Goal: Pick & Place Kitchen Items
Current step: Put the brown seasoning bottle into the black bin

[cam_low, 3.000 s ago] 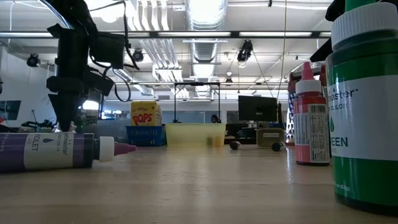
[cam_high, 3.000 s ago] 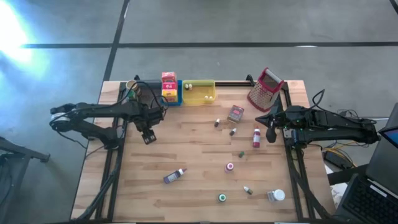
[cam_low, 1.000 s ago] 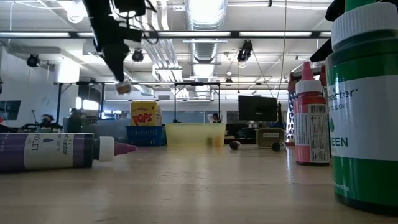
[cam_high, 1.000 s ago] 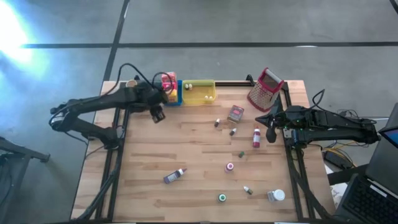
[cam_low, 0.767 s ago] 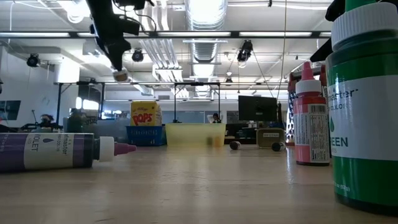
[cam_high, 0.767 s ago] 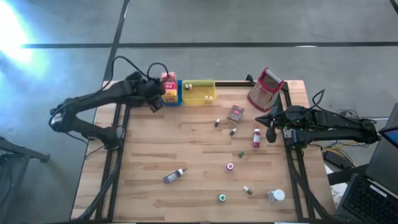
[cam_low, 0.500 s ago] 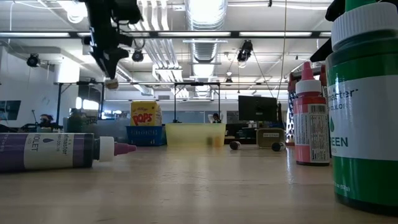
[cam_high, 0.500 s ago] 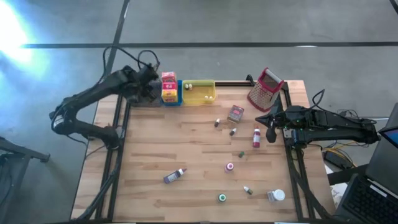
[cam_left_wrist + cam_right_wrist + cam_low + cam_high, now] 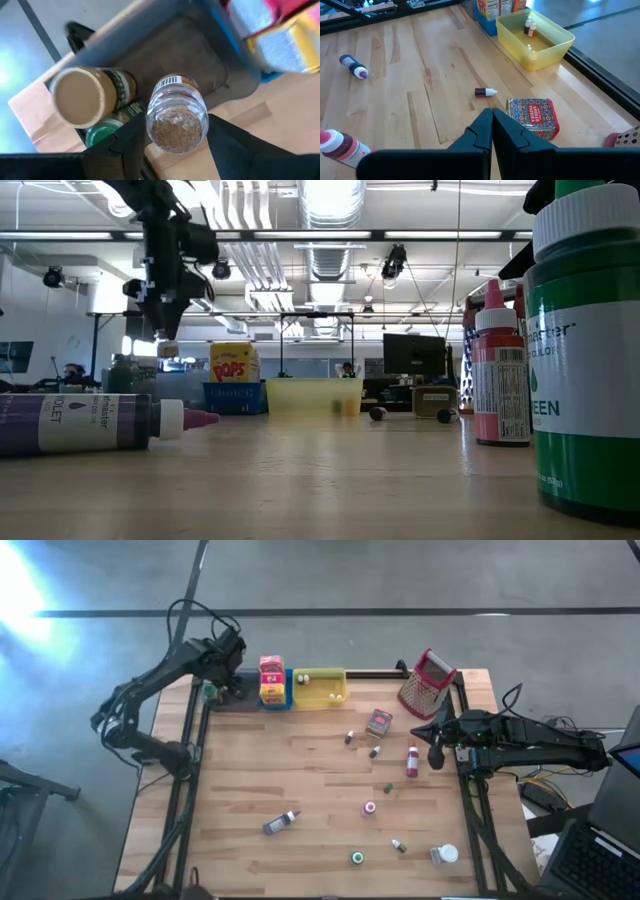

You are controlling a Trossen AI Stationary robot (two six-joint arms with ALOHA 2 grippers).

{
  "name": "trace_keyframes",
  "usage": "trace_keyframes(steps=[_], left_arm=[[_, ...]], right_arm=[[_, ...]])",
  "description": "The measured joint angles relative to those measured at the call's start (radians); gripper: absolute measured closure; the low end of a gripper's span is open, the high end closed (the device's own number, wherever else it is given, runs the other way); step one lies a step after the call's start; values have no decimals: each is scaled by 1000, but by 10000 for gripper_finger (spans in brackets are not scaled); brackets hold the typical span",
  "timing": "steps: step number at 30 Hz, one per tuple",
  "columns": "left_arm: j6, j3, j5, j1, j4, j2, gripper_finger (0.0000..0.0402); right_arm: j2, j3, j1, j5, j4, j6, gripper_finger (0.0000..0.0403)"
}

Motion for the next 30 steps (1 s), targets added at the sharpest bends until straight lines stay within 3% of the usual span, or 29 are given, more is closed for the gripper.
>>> trace_keyframes(steps=[12, 30], left_arm=[[37, -50, 3, 45, 0, 144, 206], [39, -154, 10, 57, 117, 155, 205]], right_arm=[[0, 0, -1, 0, 0, 0, 394], [0, 0, 0, 0, 0, 0, 394]])
